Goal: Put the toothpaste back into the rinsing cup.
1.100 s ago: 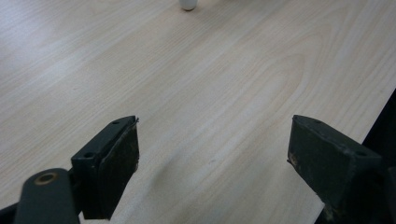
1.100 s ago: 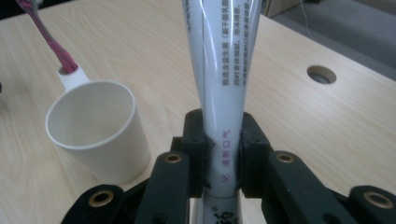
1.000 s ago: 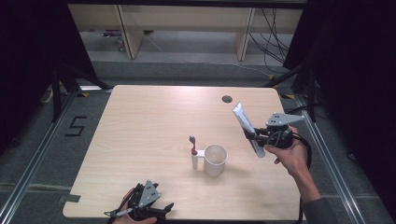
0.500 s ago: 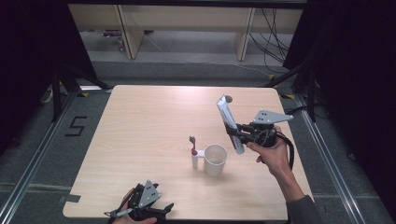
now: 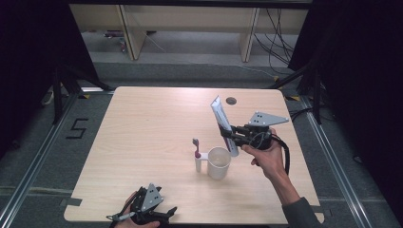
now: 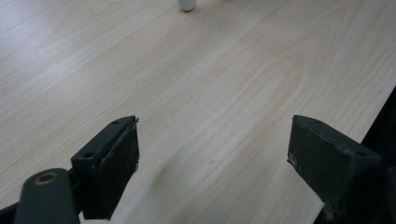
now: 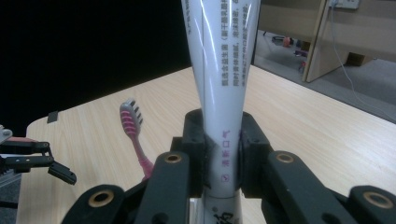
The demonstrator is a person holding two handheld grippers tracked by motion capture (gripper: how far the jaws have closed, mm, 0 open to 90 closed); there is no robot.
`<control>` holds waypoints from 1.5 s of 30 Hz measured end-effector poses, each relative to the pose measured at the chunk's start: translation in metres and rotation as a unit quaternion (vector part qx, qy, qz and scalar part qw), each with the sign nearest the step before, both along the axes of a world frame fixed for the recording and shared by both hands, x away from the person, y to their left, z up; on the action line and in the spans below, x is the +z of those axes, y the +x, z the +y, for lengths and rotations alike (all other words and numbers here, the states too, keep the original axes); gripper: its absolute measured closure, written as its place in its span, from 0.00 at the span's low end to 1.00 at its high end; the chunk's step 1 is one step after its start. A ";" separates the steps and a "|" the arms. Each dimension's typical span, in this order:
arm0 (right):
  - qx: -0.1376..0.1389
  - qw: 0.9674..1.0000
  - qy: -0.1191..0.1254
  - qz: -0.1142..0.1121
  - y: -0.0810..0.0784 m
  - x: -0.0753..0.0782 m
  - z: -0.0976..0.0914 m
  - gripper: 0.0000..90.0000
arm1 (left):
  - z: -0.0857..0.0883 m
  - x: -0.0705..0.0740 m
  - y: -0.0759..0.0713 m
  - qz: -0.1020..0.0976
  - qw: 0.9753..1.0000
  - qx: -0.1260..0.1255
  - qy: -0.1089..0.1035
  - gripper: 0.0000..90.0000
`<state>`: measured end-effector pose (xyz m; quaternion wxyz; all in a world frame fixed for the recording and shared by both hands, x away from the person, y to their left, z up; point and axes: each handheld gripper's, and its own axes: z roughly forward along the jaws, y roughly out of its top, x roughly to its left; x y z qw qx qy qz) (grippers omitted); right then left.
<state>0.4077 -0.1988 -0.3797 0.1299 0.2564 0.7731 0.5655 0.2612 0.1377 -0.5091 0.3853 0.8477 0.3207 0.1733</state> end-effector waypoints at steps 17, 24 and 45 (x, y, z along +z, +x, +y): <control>0.018 1.000 0.005 0.008 0.002 -0.018 0.018 0.85 | 0.000 0.000 0.000 0.000 1.000 0.000 0.000 0.18; 0.019 1.000 0.008 0.000 0.001 -0.028 0.020 0.85 | 0.000 0.000 0.000 0.000 1.000 0.000 0.001 0.18; 0.029 0.999 -0.014 0.021 -0.006 -0.056 0.022 0.85 | 0.001 0.000 0.000 0.000 1.000 -0.003 0.012 0.18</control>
